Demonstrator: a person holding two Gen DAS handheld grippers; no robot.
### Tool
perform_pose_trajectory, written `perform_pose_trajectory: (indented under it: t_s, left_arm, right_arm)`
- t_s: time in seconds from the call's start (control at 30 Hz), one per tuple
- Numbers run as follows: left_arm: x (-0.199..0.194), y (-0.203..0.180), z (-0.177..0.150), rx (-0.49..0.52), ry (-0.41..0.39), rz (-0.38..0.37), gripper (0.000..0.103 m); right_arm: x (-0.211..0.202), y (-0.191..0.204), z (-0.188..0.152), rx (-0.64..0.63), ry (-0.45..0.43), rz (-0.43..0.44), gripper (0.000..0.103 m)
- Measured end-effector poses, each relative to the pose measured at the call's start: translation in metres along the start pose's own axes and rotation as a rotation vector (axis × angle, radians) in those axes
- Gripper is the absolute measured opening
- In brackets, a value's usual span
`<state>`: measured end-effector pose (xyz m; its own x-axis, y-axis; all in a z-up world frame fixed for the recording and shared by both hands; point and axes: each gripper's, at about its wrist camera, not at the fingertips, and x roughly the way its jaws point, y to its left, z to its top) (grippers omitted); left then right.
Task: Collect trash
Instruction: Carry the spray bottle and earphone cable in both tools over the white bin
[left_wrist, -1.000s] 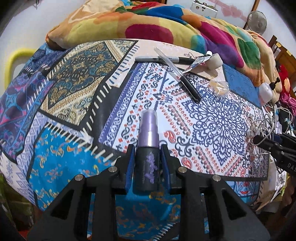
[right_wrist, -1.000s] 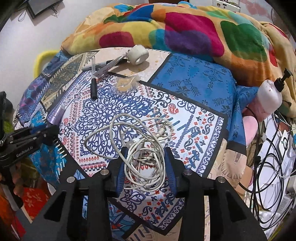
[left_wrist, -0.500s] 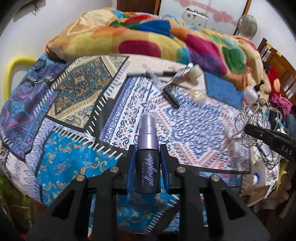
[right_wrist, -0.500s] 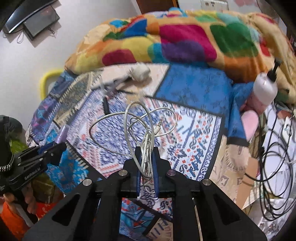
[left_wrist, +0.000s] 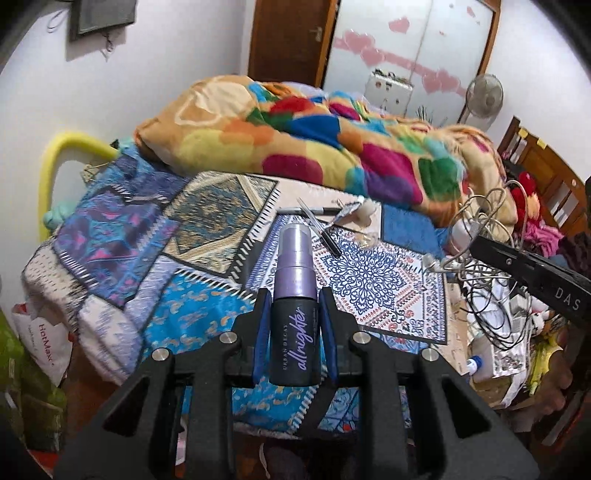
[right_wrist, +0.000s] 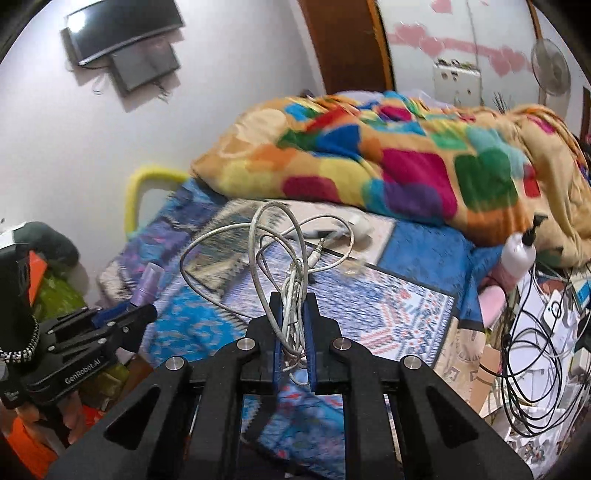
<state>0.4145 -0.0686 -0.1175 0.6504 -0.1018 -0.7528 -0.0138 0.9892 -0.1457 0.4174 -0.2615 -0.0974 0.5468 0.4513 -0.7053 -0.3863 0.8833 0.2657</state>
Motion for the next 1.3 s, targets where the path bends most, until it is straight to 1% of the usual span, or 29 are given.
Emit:
perform_pose_trajectory:
  t_s: [0.2, 0.33, 0.53, 0.67, 0.9, 1.03, 1.17, 1.3]
  left_arm:
    - [-0.059, 0.024, -0.022, -0.048, -0.059, 0.042, 0.025]
    - [-0.093, 0.046, -0.041, -0.091, -0.087, 0.073, 0.025]
    - [-0.129, 0.08, -0.07, -0.143, -0.109, 0.121, 0.025]
    - [-0.144, 0.11, -0.092, -0.188, -0.103, 0.156, 0.025]
    - [-0.151, 0.16, -0.127, -0.257, -0.069, 0.216, 0.025]
    - [-0.146, 0.192, -0.147, -0.296, -0.035, 0.245, 0.025]
    - [-0.131, 0.223, -0.168, -0.342, 0.015, 0.275, 0.025]
    - [-0.109, 0.253, -0.19, -0.395, 0.08, 0.289, 0.025]
  right_arm:
    - [-0.025, 0.048, -0.005, -0.065, -0.03, 0.061, 0.009]
    - [-0.035, 0.083, -0.016, -0.111, -0.032, 0.108, 0.01]
    - [-0.035, 0.135, -0.036, -0.182, -0.007, 0.171, 0.009]
    - [-0.03, 0.17, -0.05, -0.224, 0.018, 0.204, 0.01]
    - [0.001, 0.227, -0.073, -0.304, 0.104, 0.251, 0.01]
    - [0.029, 0.259, -0.091, -0.352, 0.182, 0.276, 0.01]
    - [0.066, 0.285, -0.111, -0.389, 0.279, 0.3, 0.01]
    - [0.105, 0.304, -0.134, -0.437, 0.376, 0.298, 0.01]
